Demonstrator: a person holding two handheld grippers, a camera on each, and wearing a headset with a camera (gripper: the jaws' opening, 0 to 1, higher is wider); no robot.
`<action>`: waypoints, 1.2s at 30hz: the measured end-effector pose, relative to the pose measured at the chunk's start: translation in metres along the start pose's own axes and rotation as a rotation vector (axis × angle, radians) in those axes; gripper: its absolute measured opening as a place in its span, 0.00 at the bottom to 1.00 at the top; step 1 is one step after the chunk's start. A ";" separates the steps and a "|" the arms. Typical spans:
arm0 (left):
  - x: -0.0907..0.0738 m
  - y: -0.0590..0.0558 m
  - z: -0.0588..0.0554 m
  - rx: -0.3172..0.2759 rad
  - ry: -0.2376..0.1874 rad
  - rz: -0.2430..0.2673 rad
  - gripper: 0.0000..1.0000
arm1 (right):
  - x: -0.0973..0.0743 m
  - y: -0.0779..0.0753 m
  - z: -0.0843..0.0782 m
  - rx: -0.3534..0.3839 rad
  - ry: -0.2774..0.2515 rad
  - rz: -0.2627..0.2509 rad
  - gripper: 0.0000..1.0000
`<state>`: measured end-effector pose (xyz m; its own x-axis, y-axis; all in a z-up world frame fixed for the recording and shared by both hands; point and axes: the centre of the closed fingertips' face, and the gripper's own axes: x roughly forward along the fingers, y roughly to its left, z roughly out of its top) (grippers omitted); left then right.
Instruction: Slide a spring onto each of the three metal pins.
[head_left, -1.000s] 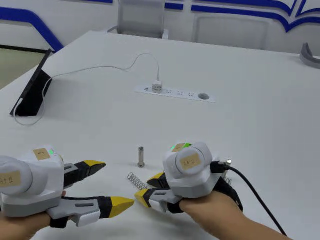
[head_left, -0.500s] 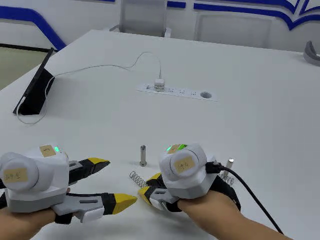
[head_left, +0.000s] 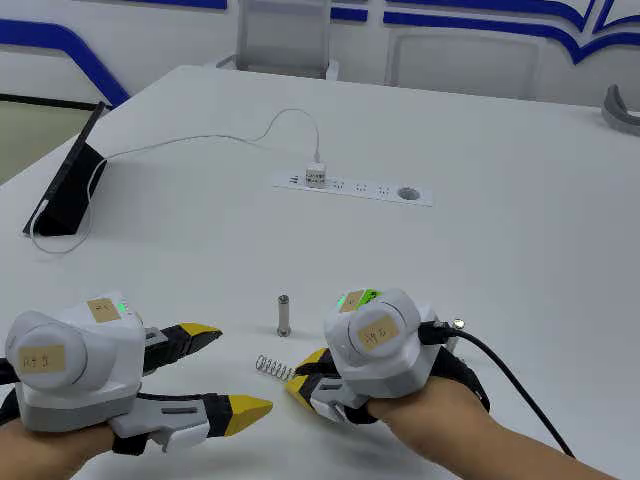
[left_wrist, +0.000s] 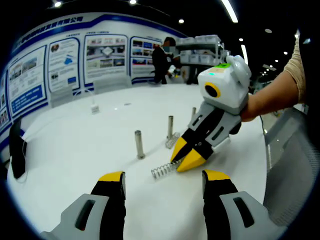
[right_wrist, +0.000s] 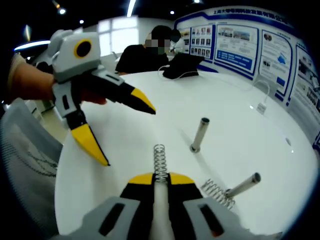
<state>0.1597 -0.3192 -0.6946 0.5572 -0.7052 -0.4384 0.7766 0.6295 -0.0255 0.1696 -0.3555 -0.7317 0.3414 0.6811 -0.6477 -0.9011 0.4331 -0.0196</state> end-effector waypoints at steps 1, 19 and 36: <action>0.001 0.000 -0.001 0.010 0.004 -0.002 0.61 | -0.002 0.000 0.000 -0.009 0.002 0.007 0.11; 0.015 -0.030 -0.008 0.209 0.053 -0.130 0.34 | -0.040 0.027 0.002 -0.173 0.065 0.181 0.11; 0.019 -0.044 0.000 0.338 0.032 -0.164 0.12 | -0.053 0.032 0.011 -0.252 0.150 0.201 0.11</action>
<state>0.1360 -0.3605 -0.7017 0.4124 -0.7739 -0.4807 0.9108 0.3624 0.1979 0.1257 -0.3707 -0.6896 0.1247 0.6357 -0.7618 -0.9903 0.1274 -0.0558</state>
